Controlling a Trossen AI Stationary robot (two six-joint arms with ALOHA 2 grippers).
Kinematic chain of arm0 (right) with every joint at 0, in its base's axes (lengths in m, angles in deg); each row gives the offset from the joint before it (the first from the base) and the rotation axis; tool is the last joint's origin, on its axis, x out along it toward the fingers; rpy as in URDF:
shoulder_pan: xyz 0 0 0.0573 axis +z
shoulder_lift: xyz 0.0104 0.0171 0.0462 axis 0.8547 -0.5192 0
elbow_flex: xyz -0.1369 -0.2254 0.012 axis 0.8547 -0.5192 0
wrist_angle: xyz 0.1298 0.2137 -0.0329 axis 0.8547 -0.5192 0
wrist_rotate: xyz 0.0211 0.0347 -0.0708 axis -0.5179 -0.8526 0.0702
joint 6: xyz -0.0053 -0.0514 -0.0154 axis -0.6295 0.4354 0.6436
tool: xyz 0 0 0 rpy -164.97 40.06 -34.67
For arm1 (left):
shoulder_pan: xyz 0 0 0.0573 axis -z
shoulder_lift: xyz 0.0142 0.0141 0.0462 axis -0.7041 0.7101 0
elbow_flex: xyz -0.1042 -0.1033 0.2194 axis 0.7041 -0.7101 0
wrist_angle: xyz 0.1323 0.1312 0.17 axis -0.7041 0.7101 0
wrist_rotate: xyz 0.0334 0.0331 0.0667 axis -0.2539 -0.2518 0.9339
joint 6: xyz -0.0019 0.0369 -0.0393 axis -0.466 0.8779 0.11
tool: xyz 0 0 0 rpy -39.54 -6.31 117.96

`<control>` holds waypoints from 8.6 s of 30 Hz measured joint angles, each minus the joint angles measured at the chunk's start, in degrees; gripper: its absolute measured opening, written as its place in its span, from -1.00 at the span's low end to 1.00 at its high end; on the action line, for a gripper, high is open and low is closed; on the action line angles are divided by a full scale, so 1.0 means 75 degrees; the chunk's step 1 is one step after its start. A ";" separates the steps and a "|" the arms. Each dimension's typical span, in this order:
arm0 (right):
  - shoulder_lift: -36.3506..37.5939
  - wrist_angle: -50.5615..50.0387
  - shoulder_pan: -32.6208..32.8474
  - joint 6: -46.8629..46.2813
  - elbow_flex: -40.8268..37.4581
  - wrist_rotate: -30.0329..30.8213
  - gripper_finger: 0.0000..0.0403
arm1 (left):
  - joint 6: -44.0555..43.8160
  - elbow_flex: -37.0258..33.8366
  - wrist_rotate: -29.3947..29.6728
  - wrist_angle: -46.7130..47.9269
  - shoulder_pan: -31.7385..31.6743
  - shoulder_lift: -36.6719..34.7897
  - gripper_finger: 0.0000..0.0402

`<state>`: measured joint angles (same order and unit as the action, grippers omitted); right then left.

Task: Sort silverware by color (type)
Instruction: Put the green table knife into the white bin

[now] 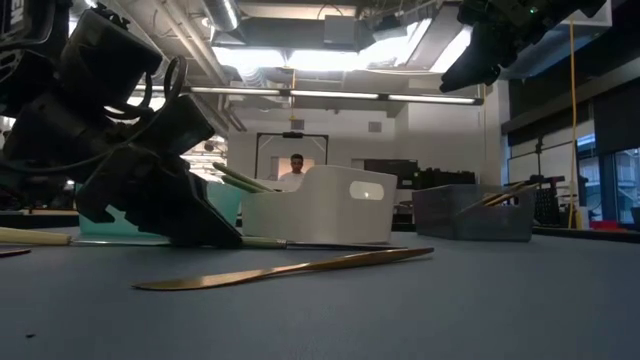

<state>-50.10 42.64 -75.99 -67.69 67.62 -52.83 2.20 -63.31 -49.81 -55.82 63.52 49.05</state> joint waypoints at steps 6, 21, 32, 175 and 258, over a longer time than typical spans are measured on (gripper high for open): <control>0.0000 -0.0001 0.0001 0.0000 0.0002 0.0000 -0.17 | 0.0012 -0.0023 -0.0233 -0.0206 0.0006 -0.0234 -0.69; 0.0000 0.0000 0.0001 0.0000 -0.0001 -0.0001 -0.17 | 0.0140 -0.0006 -0.0768 -0.0353 0.0012 -0.1790 -0.69; 0.0000 0.0005 0.0001 0.0000 -0.0001 0.0000 -0.17 | 0.0810 0.0009 -0.0736 -0.0185 -0.0233 -0.3555 -0.76; 0.0003 0.0005 -0.0002 -0.0003 -0.0001 0.0000 -0.17 | 0.0545 -0.2797 -0.0877 -0.0861 -0.1158 -0.3705 -0.28; 0.0003 0.0003 -0.0002 0.0000 -0.0001 0.0000 -0.17 | 0.0181 -0.2017 -0.0775 -0.0937 -0.1020 -0.0965 -0.82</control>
<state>-50.08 42.66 -76.00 -67.69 67.62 -52.83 3.56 -78.44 -55.63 -62.84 55.87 41.82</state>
